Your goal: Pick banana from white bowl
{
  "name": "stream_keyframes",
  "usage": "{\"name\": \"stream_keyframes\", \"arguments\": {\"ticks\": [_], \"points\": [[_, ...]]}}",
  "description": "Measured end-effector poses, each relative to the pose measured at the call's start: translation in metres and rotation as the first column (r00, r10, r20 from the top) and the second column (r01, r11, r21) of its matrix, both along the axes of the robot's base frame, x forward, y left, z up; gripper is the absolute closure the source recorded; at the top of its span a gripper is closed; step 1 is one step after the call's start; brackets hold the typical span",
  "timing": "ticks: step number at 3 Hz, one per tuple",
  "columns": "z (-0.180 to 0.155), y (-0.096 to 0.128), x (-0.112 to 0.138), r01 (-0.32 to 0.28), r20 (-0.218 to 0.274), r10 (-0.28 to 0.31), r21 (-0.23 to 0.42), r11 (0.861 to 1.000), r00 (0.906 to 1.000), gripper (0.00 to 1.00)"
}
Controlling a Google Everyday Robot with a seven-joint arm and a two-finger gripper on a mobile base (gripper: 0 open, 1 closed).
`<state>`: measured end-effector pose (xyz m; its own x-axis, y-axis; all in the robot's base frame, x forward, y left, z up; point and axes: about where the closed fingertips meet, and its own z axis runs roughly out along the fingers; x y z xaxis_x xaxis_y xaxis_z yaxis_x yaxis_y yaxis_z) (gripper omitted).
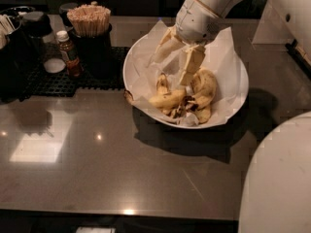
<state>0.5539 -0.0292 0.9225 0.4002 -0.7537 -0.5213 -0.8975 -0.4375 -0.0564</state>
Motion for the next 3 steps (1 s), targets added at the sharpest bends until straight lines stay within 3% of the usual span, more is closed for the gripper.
{"name": "stream_keyframes", "arguments": {"ticks": [3], "points": [[-0.016, 0.001, -0.006, -0.011, -0.044, 0.01, -0.014, 1.0, 0.999, 0.33]]}}
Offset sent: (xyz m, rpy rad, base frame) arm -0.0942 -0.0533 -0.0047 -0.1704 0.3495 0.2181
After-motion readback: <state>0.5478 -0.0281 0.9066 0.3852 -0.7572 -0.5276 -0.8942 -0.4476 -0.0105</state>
